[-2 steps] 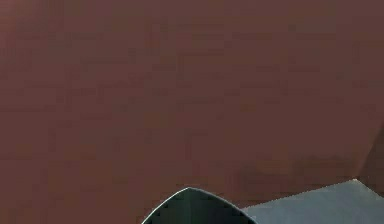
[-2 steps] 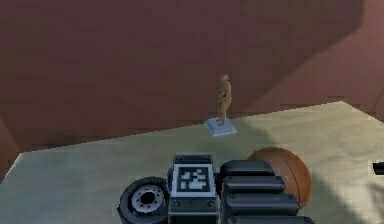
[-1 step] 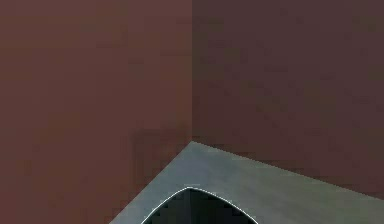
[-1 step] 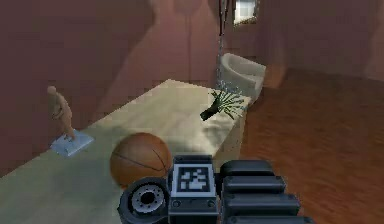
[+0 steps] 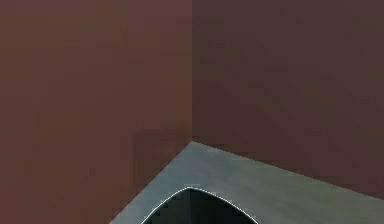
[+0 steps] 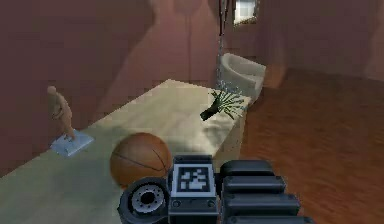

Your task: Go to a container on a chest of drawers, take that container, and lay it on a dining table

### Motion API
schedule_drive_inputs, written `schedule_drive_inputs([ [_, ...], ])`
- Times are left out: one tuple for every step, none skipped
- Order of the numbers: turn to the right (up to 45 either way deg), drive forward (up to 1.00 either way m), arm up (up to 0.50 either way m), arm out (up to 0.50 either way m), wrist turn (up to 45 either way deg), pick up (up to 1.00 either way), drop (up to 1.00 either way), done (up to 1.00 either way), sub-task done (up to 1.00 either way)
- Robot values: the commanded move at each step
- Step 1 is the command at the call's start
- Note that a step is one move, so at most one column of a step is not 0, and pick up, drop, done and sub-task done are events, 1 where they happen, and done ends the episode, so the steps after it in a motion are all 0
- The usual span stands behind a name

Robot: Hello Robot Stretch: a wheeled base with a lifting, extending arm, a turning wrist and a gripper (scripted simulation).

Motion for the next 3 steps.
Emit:
schedule_drive_inputs([
  [45.0, 0.0, 0.0, 0.0, 0.0, 0.0, 0.0, 0.0, 0.0],
  [45.0, 0.0, 0.0, 0.0, 0.0, 0.0, 0.0, 0.0, 0.0],
  [45.0, 0.0, 0.0, 0.0, 0.0, 0.0, 0.0, 0.0, 0.0],
])
